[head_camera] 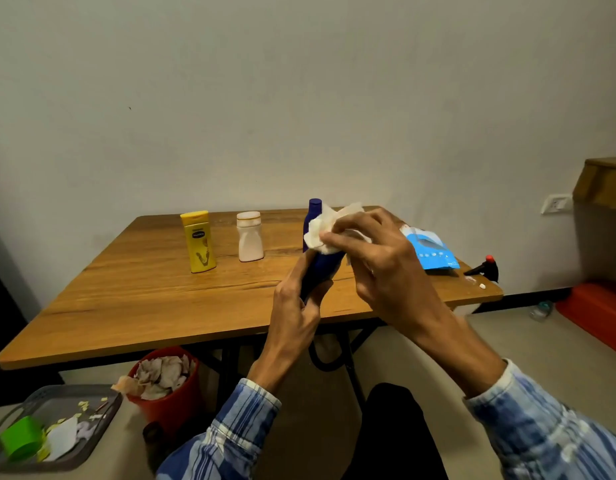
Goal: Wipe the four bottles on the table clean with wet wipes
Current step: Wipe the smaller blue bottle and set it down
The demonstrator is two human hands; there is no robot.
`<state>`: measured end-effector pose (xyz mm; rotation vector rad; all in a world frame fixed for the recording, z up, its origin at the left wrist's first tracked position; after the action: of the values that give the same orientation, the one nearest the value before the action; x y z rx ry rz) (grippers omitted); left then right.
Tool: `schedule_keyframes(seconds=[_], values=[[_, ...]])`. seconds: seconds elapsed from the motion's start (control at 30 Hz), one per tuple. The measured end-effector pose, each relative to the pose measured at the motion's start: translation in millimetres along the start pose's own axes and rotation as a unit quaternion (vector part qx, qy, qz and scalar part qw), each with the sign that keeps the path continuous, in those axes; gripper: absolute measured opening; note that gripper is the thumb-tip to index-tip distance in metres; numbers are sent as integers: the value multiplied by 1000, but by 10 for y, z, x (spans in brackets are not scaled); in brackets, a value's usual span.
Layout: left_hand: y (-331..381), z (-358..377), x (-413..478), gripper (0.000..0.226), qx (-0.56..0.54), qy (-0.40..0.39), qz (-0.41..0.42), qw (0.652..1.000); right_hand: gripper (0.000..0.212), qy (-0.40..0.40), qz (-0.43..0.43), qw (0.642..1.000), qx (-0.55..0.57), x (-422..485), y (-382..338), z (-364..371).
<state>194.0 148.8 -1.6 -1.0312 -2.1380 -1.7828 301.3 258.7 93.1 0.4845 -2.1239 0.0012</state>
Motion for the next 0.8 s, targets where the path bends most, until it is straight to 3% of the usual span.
schedule_keyframes(seconds=[0.17, 0.27, 0.4, 0.53, 0.57, 0.63, 0.7, 0.8], values=[[31, -32, 10, 62, -1, 3, 0, 1000, 35, -5, -12, 1000, -18, -43, -36, -6], [32, -39, 9, 75, 22, 15, 11, 1000, 40, 8, 36, 999, -10, -44, 1, -17], [-45, -27, -1, 62, 3, 10, 8, 1000, 34, -30, -37, 999, 2, -93, -71, 0], [-106, -48, -26, 77, 36, 30, 4, 999, 28, 115, 159, 979, 49, -111, 302, -221], [-101, -41, -26, 78, 35, 28, 4, 999, 26, 144, 175, 972, 55, -97, 346, -280], [-71, -17, -19, 78, 30, 21, 10, 999, 30, 131, 124, 982, 54, -10, 261, -281], [-28, 14, -9, 76, 20, 22, 16, 999, 37, 62, 52, 996, 46, 39, 101, -153], [-2, 7, -2, 74, 5, 25, 23, 999, 39, 12, 27, 999, 28, -16, -27, 2]])
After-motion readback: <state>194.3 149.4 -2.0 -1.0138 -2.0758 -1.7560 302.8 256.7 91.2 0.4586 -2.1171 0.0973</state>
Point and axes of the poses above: each hand's wrist, its own x-axis towards the middle knuckle, its own z-axis out of the palm, y = z × x, the point moved 2 cm from there along x, towards the middle knuckle, and after that the axes turned 12 degrees about -z, right-handed, at the moved point
